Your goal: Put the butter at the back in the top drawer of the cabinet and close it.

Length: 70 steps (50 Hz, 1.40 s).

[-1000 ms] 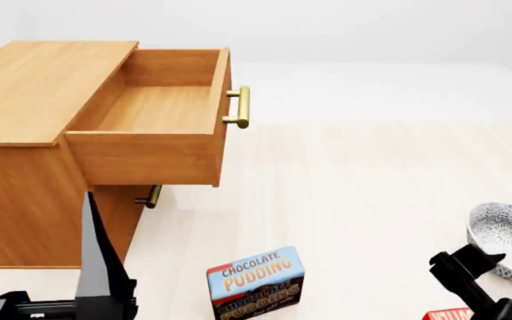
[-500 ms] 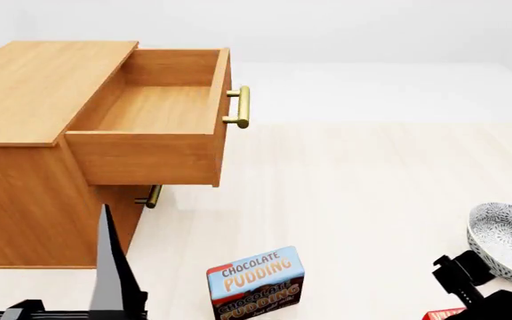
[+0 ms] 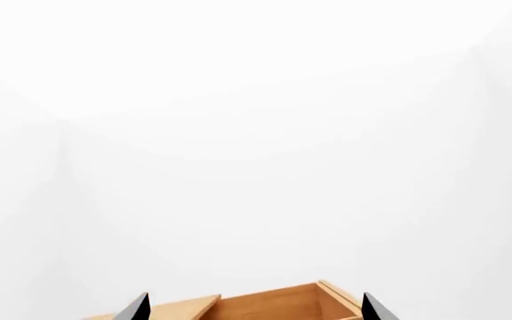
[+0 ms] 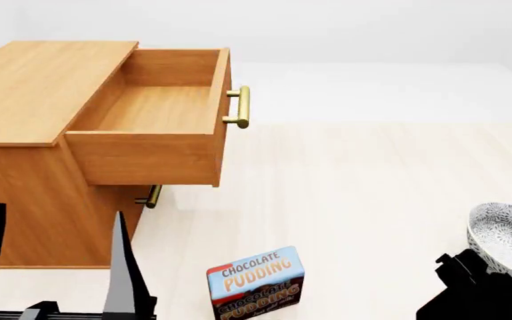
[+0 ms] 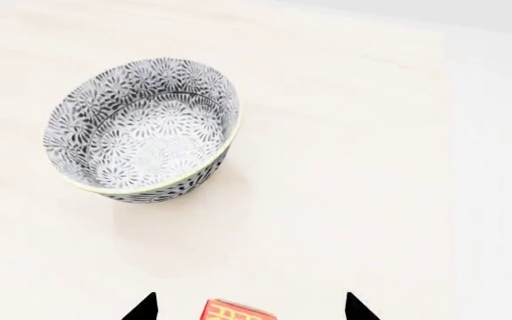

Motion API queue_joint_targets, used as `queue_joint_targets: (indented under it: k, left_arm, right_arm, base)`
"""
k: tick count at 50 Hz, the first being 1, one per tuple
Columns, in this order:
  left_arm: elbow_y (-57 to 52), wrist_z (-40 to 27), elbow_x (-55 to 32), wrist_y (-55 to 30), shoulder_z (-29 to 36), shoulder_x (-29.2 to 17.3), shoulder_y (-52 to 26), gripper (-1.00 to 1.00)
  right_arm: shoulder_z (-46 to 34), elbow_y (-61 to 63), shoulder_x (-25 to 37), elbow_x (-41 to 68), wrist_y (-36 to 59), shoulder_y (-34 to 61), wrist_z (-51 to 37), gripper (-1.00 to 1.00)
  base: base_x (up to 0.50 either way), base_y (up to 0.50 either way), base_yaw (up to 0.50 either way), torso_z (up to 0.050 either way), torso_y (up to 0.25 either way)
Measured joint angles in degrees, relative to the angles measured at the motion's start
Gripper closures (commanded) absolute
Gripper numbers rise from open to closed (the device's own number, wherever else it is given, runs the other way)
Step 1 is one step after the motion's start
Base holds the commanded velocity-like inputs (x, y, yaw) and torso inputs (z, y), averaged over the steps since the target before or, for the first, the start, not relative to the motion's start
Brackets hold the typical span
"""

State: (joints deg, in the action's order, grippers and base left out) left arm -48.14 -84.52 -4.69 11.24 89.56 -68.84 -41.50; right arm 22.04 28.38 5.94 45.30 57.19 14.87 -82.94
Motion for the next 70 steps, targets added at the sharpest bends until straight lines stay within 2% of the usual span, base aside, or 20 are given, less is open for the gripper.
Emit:
queue_joint_targets:
  k: [35, 70]
  left_arm:
    - [0.8, 1.1, -0.4, 0.9, -1.4, 0.2, 1.9, -1.00]
    - [1.5, 1.6, -1.7, 0.9, -3.2, 0.4, 3.1, -1.00]
  right_arm:
    - [-0.1, -10.7, -0.3, 0.2, -3.5, 0.9, 4.2, -1.00]
    - [-0.8, -23.0, 1.1, -2.5, -11.5, 0.1, 10.9, -1.00]
  base:
    - [0.00, 0.00, 0.00, 0.000, 0.000]
    - [0.00, 0.00, 0.00, 0.000, 0.000]
